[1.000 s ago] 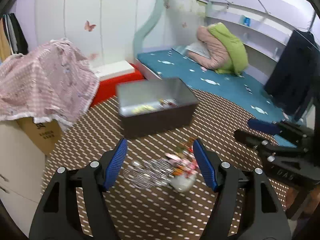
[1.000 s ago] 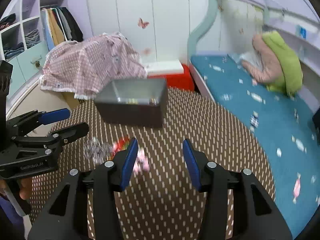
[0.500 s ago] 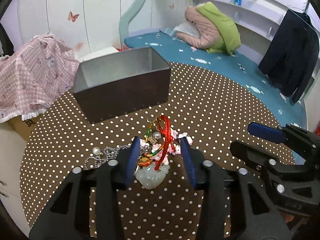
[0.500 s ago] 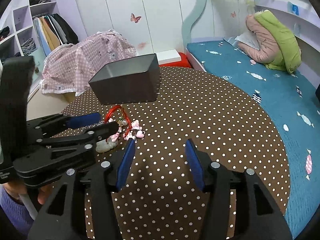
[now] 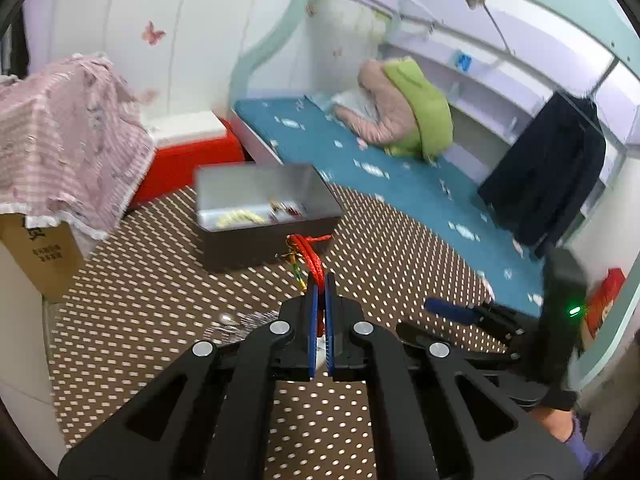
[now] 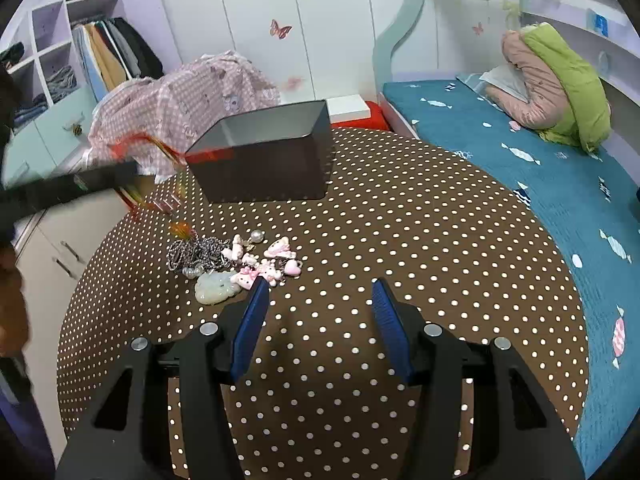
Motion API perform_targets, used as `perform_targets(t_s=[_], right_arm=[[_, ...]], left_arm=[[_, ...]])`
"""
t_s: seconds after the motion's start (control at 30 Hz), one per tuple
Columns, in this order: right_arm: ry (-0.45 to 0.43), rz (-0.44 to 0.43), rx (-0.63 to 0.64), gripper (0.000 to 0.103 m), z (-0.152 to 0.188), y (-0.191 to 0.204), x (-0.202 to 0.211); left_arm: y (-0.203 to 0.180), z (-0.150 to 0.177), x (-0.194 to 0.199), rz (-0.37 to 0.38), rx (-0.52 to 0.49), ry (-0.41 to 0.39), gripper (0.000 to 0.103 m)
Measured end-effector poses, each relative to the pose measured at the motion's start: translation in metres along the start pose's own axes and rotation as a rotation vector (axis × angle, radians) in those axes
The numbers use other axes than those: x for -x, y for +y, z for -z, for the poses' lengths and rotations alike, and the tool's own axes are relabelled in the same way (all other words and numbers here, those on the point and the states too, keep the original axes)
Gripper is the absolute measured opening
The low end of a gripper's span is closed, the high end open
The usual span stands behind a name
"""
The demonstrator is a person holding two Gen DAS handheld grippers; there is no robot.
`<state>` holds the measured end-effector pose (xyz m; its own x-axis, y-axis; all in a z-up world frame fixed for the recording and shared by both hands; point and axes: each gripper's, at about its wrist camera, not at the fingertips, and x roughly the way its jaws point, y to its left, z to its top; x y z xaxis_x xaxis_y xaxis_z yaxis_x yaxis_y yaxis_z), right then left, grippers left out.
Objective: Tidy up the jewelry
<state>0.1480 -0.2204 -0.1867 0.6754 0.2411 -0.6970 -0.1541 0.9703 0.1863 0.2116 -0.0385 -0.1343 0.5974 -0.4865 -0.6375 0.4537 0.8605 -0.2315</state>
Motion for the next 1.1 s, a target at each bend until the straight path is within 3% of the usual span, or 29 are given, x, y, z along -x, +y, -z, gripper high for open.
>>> perform_targets(t_s=[0.2,0.43,1.1], right_arm=[[0.021,-0.014,0.067,0.05,-0.001,0.018,-0.011],[0.069,0.035,0.163,0.03,-0.003,0.031,-0.034],[0.085,0.042,0.152,0.029,-0.015,0.02,-0.05]], left_arm=[[0.02,0.006,0.019,-0.066,0.02,-0.021,0.003],[0.042,0.031,0.013,-0.093,0.06,0.022,0.004],[0.047,0.04,0.01,-0.042,0.058,0.024,0.004]])
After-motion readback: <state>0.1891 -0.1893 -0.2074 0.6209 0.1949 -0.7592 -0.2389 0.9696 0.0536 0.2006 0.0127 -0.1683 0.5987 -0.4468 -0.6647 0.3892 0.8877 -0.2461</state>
